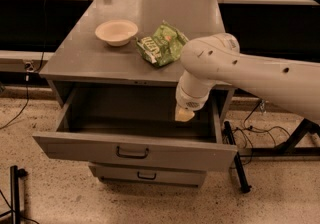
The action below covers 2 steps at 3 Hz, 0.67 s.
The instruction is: Open top drawer
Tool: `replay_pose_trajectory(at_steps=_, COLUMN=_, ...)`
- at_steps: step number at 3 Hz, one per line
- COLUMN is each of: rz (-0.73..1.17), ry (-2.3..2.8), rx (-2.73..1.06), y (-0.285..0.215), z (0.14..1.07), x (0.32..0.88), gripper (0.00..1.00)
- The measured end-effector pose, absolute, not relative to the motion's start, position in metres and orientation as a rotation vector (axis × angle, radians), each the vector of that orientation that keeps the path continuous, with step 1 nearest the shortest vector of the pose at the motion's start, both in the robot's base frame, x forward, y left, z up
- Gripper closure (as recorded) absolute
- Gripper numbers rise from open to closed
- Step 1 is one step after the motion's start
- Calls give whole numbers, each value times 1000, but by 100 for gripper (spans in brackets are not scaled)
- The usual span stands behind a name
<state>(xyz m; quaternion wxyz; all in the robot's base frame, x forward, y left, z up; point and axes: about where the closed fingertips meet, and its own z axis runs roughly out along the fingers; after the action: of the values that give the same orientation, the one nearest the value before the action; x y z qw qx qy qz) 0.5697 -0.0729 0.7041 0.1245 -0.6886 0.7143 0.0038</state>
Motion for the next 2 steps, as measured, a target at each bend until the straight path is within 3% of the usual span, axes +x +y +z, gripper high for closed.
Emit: replay_pose_trajectory(at_steps=2, rz=21, ry=2136, rx=-1889, y=-50, z=648, x=562, gripper=100)
